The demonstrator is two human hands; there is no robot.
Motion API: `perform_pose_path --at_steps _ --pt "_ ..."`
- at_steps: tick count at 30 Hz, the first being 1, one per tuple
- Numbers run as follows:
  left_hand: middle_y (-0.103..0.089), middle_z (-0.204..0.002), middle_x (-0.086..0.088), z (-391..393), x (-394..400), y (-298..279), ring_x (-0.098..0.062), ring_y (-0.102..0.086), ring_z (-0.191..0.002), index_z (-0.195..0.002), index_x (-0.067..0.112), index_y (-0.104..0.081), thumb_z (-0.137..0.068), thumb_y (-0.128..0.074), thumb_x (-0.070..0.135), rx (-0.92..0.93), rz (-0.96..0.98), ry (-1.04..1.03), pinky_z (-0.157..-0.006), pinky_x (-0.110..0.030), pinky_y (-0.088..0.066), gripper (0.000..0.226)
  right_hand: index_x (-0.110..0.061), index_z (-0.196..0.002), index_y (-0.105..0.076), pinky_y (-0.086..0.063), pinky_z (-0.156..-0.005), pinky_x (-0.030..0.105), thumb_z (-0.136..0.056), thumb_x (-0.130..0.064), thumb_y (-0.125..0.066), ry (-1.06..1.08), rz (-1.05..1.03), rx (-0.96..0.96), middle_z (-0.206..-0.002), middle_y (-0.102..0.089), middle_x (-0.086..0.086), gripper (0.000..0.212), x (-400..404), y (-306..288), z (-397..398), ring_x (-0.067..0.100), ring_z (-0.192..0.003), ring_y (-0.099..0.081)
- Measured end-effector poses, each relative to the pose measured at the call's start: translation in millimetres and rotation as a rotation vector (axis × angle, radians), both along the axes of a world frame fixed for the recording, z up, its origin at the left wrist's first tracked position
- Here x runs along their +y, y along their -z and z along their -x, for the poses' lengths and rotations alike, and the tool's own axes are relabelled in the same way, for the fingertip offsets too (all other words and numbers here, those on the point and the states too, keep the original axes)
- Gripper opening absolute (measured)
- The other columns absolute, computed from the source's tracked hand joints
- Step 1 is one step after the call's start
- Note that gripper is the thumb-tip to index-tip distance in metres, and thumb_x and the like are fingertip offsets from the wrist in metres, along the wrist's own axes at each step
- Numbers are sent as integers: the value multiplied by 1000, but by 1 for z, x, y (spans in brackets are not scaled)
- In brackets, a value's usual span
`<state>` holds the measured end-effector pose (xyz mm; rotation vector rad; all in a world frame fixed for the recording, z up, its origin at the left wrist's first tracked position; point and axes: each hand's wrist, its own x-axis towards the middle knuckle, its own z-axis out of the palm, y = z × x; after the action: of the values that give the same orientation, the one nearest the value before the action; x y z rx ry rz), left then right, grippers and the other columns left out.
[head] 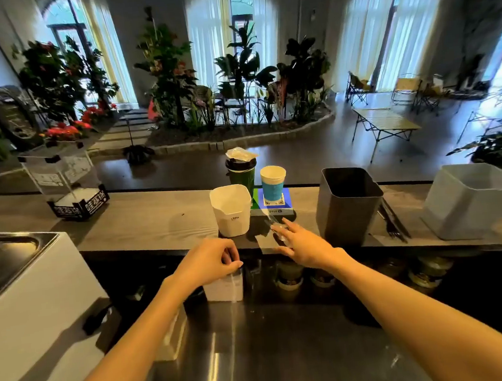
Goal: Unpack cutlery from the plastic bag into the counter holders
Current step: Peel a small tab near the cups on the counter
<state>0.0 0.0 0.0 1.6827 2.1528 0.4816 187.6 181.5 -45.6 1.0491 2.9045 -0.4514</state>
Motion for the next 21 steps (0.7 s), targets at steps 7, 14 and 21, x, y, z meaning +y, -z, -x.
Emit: perform_pose_path --at_steps 7,14,21 --pt "-71 -87 10 -3 20 7 -6 -68 -78 -101 27 -68 -91 -71 33 -25 -21 37 -77 -24 -60 13 -21 -143 -54 -46 -106 31 -100 -13 -59 -41 -179 212 -141 -59 5 44 -4 5 -17 22 -128 -56" --pt "-70 -85 9 -22 28 17 -5 -66 -76 -102 24 -69 -91 -71 30 -42 -86 1 -75 -22 -58 13 -21 -116 -67 -47 -93 24 -94 -23 -69 90 -120 356 -119 -68 1 23 -3 11 -14 16 -110 -60" --pt "-69 -93 3 -41 57 35 -7 -65 -84 -104 18 -68 -92 -69 15 -188 -199 -139 -82 -29 -59 13 -18 -100 -59 -47 -76 24 -84 -35 -80 391 36 492 -99 -61 -2 31 -6 19 11 13 -91 -57"
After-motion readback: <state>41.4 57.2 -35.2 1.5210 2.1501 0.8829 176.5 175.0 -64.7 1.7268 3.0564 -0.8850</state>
